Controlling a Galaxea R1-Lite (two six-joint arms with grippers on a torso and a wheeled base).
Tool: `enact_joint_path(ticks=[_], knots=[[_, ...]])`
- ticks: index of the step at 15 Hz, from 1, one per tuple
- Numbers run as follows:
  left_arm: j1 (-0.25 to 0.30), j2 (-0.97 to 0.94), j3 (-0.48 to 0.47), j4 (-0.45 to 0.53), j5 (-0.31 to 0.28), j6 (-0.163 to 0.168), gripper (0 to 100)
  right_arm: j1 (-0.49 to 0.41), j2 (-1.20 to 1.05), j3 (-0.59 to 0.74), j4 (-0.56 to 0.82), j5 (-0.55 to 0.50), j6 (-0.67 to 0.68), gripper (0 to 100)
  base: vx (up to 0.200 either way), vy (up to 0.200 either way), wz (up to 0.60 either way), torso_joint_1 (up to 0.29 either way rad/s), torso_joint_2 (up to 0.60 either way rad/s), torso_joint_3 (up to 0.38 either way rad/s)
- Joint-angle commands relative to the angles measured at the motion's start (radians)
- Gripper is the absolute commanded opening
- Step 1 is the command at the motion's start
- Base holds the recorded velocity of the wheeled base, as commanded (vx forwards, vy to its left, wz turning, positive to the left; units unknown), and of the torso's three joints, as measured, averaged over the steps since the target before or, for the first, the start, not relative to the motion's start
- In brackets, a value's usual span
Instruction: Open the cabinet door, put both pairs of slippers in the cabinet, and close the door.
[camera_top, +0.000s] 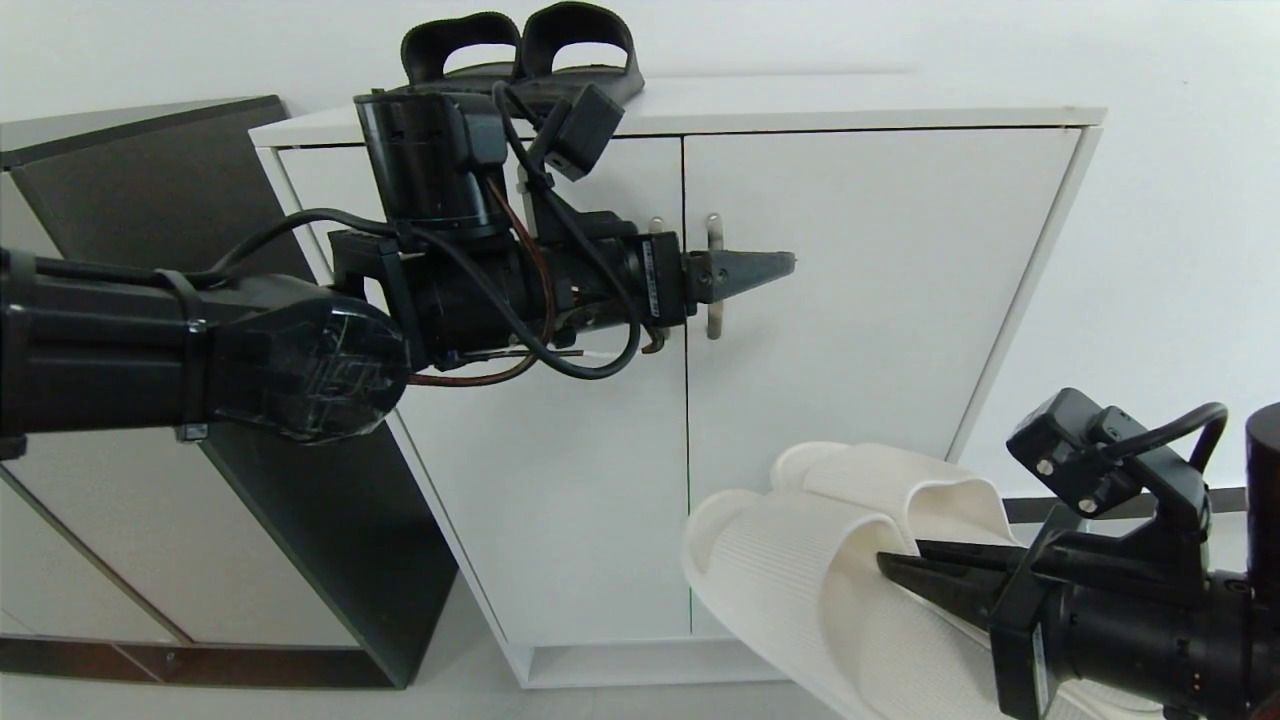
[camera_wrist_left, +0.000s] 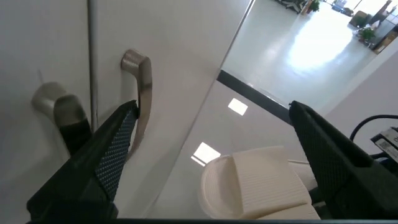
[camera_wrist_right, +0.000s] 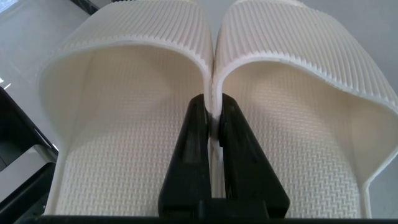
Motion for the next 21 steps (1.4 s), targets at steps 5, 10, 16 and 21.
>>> enact_joint_path(ticks=[5,10,16,21], knots=[[-0.008,0.021,-0.005,0.002,0.004,-0.001,0,0.0,0.006,0.001,-0.001,0.0,0.0,0,0.0,0.0,0.0,0.0,0.0,0.0],[-0.006,-0.016,0.033,0.002,0.001,-0.001,0,0.002,-0.003,0.009,0.004,0.012,0.0,0,0.0,0.0,0.0,0.0,0.0,0.0],[-0.032,-0.109,0.153,-0.008,-0.002,0.001,0,0.003,-0.043,0.041,0.006,0.127,-0.005,0,0.0,0.0,0.0,0.0,0.0,0.0],[-0.049,-0.206,0.256,-0.006,0.006,0.016,0,0.005,-0.063,0.063,0.009,0.182,-0.005,0,0.0,0.0,0.0,0.0,0.0,0.0]])
